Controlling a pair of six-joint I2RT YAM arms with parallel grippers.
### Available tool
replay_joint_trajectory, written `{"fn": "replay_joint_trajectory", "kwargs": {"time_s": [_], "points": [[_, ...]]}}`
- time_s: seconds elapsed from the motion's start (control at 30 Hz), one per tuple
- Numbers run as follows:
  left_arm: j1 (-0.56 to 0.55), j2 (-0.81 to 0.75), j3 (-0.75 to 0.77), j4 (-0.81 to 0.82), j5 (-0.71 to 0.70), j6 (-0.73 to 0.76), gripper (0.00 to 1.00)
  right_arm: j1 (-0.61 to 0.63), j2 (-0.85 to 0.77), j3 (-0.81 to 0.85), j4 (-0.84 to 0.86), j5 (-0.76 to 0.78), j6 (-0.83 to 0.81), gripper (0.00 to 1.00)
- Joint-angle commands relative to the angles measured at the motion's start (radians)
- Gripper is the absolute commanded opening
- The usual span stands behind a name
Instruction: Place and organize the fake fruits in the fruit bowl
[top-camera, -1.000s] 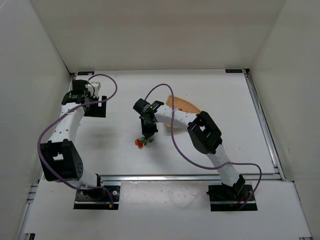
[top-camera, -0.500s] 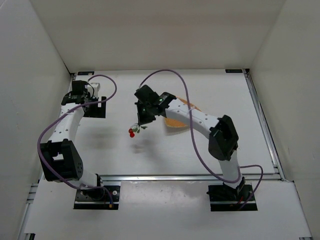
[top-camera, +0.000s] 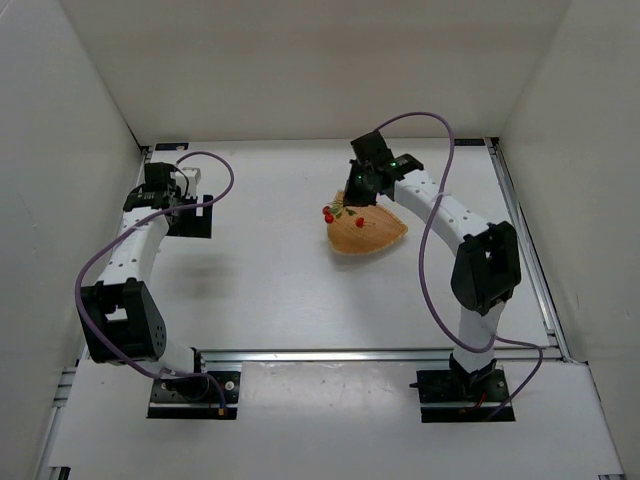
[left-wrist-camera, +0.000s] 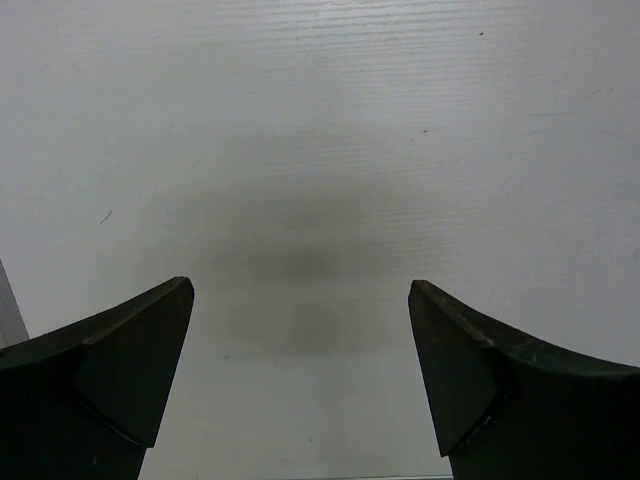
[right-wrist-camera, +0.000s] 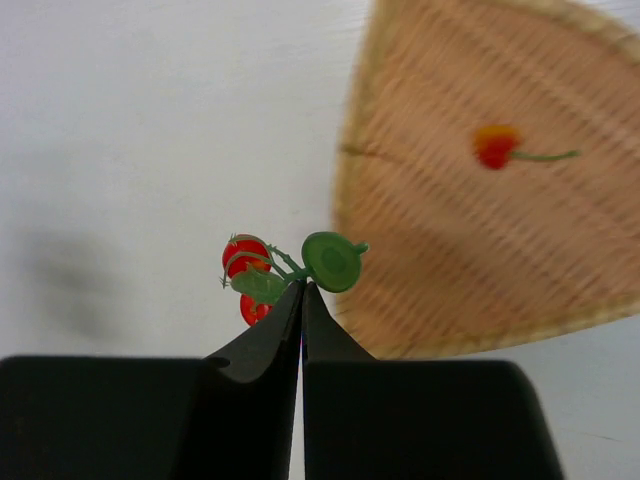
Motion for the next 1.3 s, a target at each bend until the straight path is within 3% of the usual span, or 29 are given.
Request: {"fn": "replay_joint_trajectory", "kwargs": {"time_s": [0.0,0.13,0.2,0.23,0.3,0.33,0.37,0.53,0.67,0.97,1.27], "points": [[0.004,-0.06,-0.013,0.001,0.021,-0.006,1.0,-0.039,0.007,0.0,0.006,0.014,-0.023,0.0],[0.004,-0.06,-0.013,-0.008,0.012,-0.006,1.0,-0.079,0.044,-0.011,-0.019,-0.019,-0.045,0.0],[0.004,-0.06,-0.013,-0.008,0.012,-0.006,1.0,-0.108,0.057,-0.024,-0.03,-0.082,-0.057,0.09],[0.004,-0.06,-0.013,-0.008,0.012,-0.006,1.0,-0.108,0.066,-0.024,-0.021,-0.126,-0.066,0.35],[0.004,-0.06,-0.013,-0.008,0.012,-0.006,1.0,-0.108,0.067,-0.024,-0.021,-0.127,-0.082,0.72],[0.004,-0.06,-0.013,-0.008,0.012,-0.006,1.0,-0.108,0.042,-0.024,-0.021,-0.127,-0.082,0.9],[0.004,-0.05,-0.013,-0.008,0.012,-0.006,1.0,-0.108,0.03,-0.015,-0.031,-0.101,-0.091,0.97],[0.013,-0.05,-0.004,-0.008,-0.006,-0.006,1.0,-0.194,-0.119,-0.063,-0.031,-0.075,-0.091,1.0],[0.032,-0.06,-0.004,-0.008,-0.006,-0.015,1.0,-0.326,-0.248,-0.194,-0.031,-0.113,-0.137,1.0],[0.125,-0.081,-0.045,0.001,0.021,-0.033,1.0,-0.829,-0.479,-0.624,-0.021,-0.217,-0.177,1.0],[0.167,-0.081,-0.056,0.001,0.061,-0.053,1.0,-0.868,-0.539,-0.695,-0.011,-0.142,-0.25,1.0]]}}
